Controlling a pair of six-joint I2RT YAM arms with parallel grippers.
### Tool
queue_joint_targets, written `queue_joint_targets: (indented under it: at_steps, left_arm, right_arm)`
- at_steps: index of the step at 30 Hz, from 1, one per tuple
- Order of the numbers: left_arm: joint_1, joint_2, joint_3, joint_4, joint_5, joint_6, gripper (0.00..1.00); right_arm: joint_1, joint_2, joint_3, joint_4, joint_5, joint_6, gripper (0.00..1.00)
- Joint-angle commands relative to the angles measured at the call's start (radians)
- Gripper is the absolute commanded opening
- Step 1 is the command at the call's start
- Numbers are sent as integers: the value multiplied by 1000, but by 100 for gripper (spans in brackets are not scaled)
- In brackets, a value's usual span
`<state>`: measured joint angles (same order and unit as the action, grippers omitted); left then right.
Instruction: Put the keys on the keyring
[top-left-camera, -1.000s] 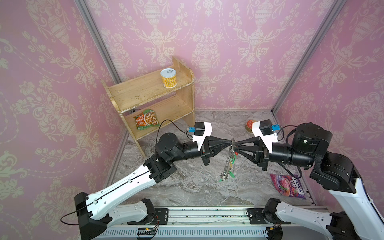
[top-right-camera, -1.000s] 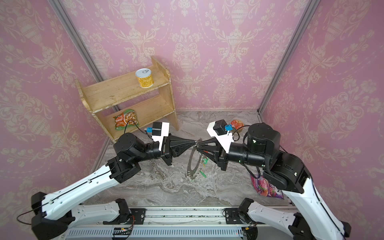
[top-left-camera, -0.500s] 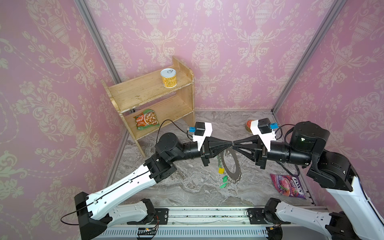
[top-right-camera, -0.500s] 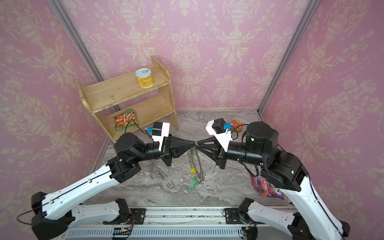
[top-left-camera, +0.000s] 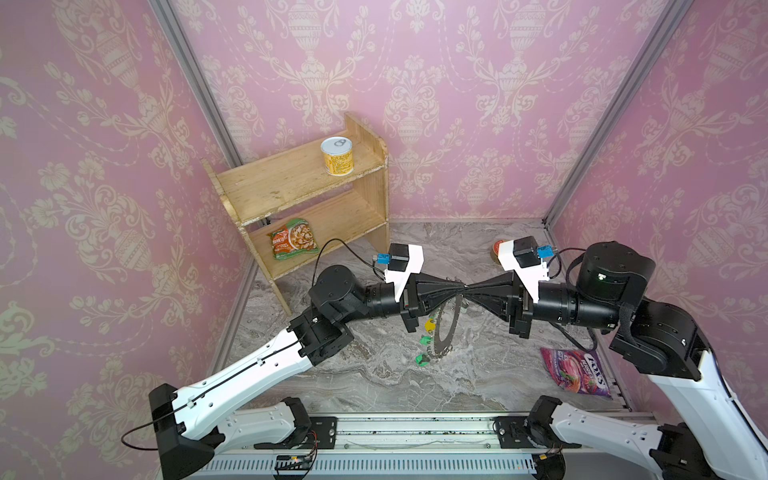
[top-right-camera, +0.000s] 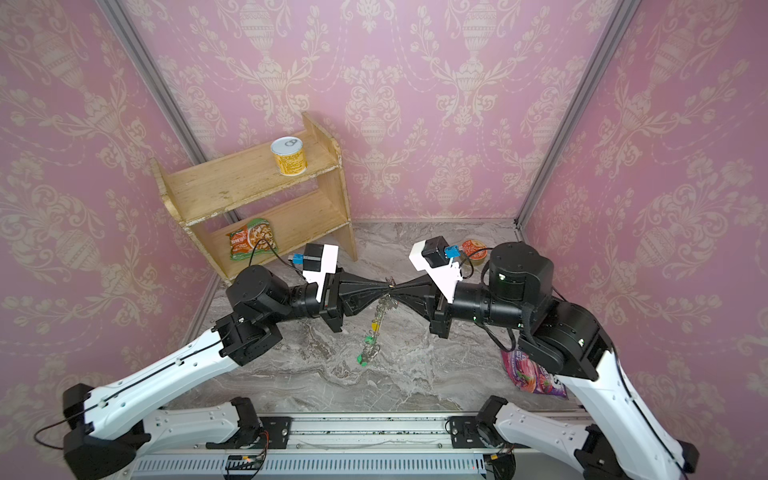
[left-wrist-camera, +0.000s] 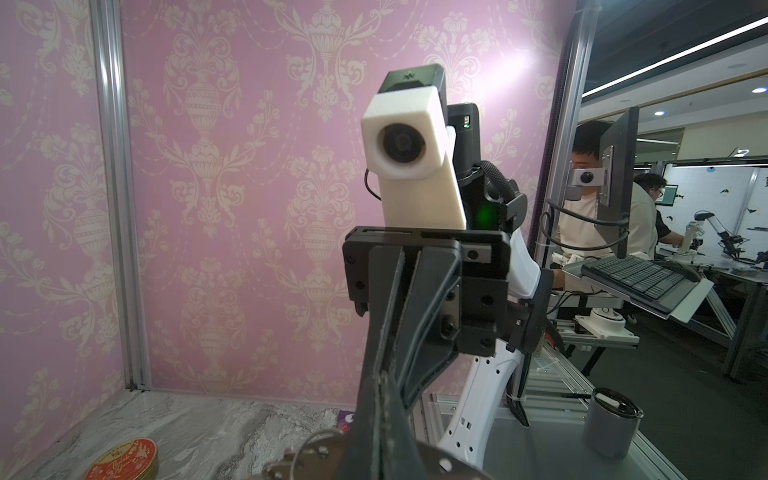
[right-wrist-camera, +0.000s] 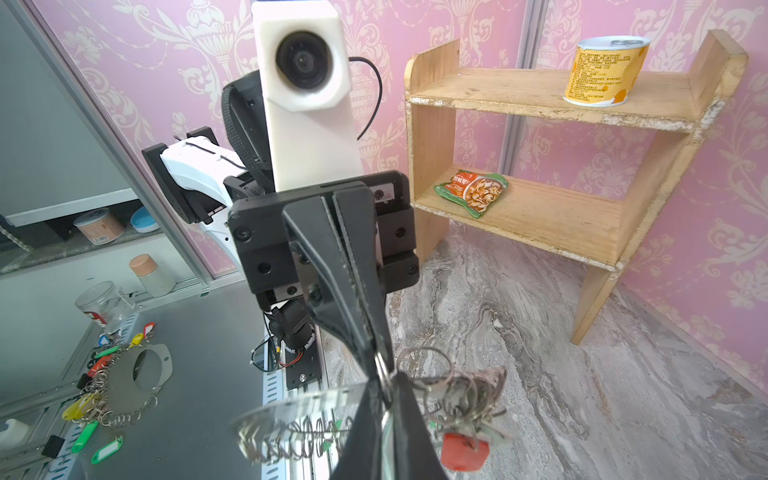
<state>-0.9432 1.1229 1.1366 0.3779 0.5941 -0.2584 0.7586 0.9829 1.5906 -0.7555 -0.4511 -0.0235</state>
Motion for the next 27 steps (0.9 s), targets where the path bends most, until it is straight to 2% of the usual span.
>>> queue_joint_targets:
  at_steps: [1,8,14,16,20,23,27]
  left_arm:
    - [6,0,45,53,24,-23,0]
    - [6,-2,45,41,24,-22,0]
    - [6,-16,50,-30,13,-14,0]
    - [6,-23,55,-70,8,-8,7]
    - [6,-33,83,-202,3,20,30]
    - [6,-33,128,-350,-3,62,37]
    - [6,-17,202,-554,-7,124,39]
  right_arm:
    - [-7,8,-9,36,-33,0,2]
    - [-8,11,8,18,-37,-6,0]
    - [-10,36,78,-94,-31,-43,0]
    - [-11,49,107,-136,-29,-56,0]
    - [-15,79,167,-223,-31,-87,0]
    - [-19,107,217,-290,-36,-112,0]
    - [-21,143,276,-358,-35,-142,0]
